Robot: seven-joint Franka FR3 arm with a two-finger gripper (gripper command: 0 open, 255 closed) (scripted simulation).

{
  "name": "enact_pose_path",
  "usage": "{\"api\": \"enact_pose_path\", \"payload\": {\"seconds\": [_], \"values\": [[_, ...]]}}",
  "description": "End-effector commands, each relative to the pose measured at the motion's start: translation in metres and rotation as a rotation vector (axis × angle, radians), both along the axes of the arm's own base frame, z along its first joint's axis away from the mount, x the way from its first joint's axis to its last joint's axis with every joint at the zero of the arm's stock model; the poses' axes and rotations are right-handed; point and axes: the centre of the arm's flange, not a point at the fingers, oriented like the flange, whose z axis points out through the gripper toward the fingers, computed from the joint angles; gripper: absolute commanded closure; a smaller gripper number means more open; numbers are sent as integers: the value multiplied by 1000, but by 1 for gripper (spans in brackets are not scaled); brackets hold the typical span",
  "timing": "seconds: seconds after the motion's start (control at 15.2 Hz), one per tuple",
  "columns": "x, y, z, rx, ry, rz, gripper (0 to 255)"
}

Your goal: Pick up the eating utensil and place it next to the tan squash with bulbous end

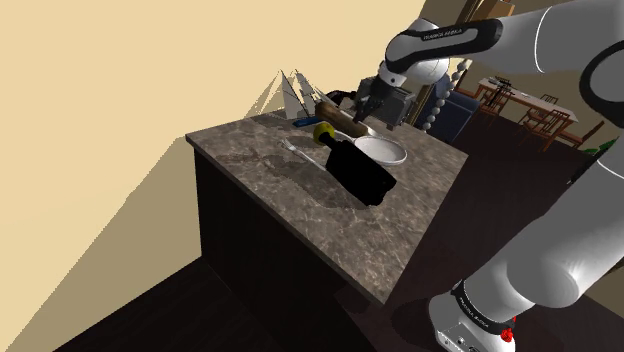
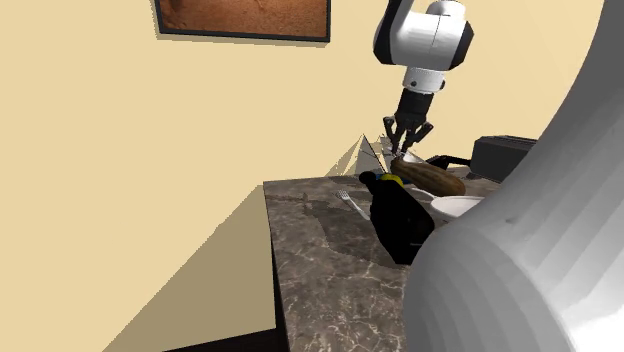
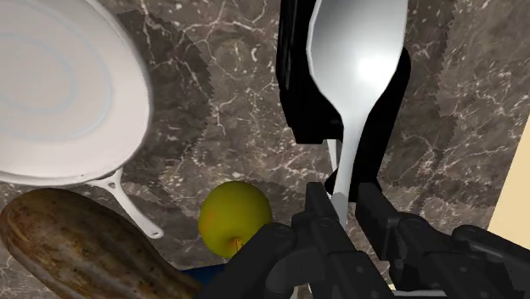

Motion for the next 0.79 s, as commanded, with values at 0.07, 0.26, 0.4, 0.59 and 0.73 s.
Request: {"api": "enact_pose_path", "payload": {"seconds": [0.07, 0.26, 0.4, 0.59, 0.73], "values": [[12, -34, -1, 0, 0, 2, 255], [12, -34, -17, 0, 0, 2, 255], [12, -34, -27, 0, 0, 2, 255], [12, -34, -43, 0, 0, 2, 255], [12, -34, -54, 0, 0, 2, 255]]}}
